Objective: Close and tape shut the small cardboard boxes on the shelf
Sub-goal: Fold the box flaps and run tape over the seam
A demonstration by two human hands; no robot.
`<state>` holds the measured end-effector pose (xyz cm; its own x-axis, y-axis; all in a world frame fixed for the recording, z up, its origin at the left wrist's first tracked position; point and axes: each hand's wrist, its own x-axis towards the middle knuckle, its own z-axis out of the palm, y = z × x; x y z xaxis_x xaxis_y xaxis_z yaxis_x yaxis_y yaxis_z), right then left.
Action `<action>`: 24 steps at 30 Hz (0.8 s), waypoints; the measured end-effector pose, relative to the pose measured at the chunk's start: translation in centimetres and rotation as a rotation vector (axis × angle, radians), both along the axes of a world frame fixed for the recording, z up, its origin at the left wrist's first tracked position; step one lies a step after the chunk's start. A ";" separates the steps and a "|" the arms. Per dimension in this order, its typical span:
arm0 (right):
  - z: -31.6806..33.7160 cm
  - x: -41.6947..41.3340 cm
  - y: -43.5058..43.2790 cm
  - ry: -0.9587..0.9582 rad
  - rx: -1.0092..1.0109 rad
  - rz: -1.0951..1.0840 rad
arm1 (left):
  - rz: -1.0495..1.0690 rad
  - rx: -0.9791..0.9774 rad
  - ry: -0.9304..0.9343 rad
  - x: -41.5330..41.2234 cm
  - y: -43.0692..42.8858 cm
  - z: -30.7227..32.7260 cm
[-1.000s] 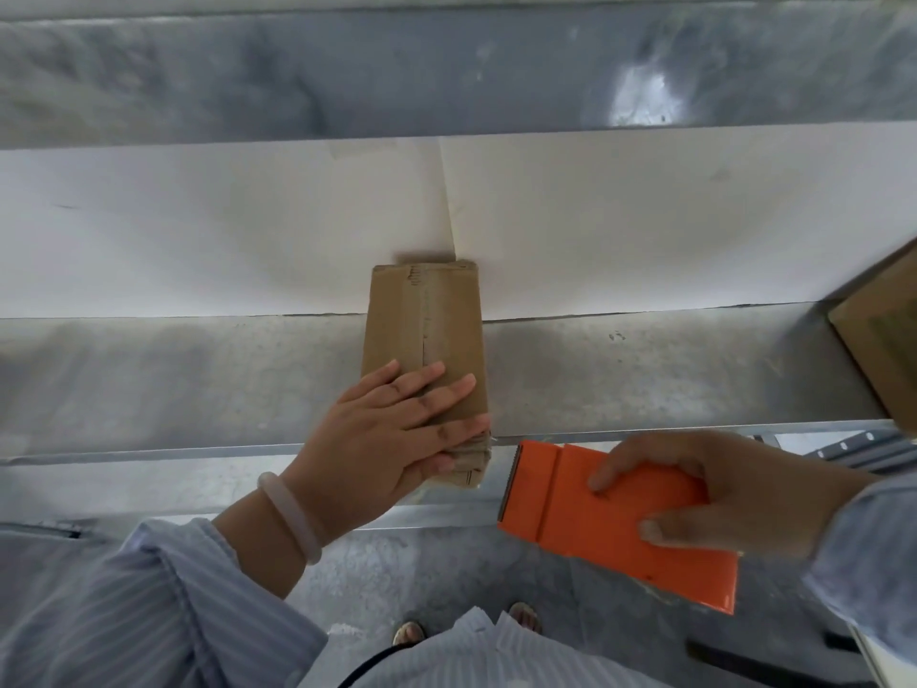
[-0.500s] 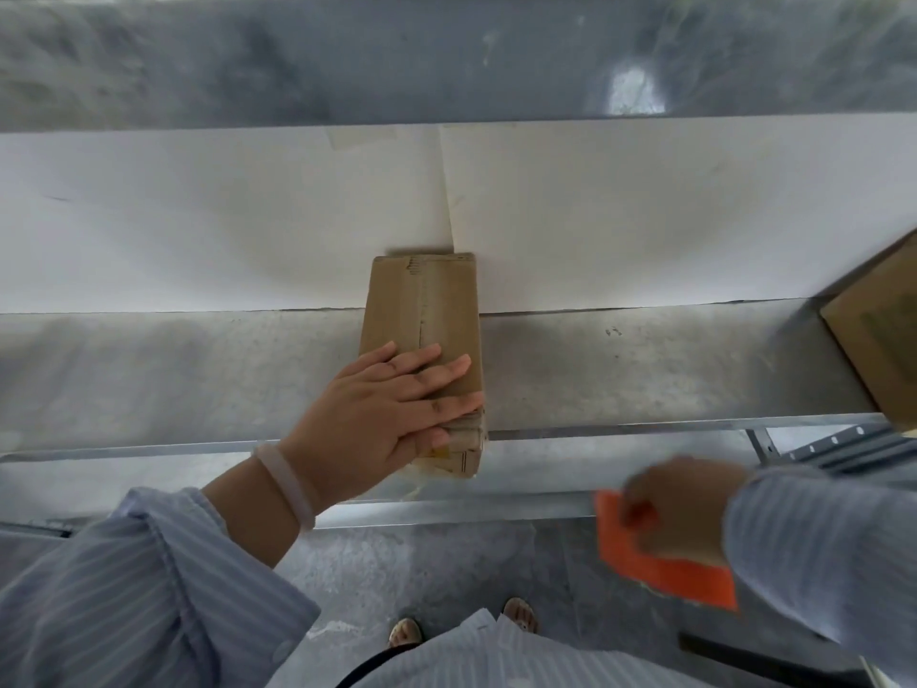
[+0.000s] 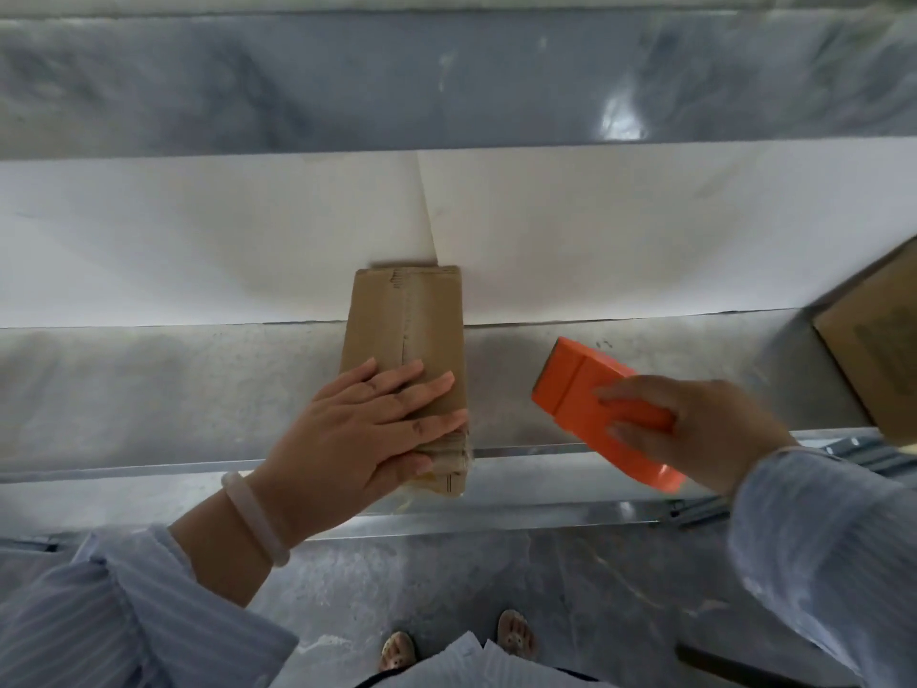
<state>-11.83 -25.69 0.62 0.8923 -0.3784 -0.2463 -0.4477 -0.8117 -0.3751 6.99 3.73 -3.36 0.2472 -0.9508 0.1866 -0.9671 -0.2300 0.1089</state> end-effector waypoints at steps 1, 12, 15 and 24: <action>-0.4 0.8 -0.3 0.041 -0.098 0.030 | 0.008 -0.009 0.004 0.0 0.0 0.0; -6.8 4.5 -2.5 0.053 -0.266 0.059 | 0.070 -0.066 0.124 -0.3 -0.2 0.1; -7.5 4.6 -3.2 -0.039 -0.359 0.104 | 0.113 -0.156 0.273 -0.3 0.0 0.5; -6.6 4.4 -2.1 -0.007 -0.368 -0.006 | 0.390 -0.446 0.392 -2.1 1.6 -0.9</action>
<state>-7.39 -27.80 -5.99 0.8910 -0.4457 -0.0865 -0.4513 -0.8903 -0.0614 4.94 5.36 -4.31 0.6825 -0.6331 0.3651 -0.6936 -0.4037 0.5965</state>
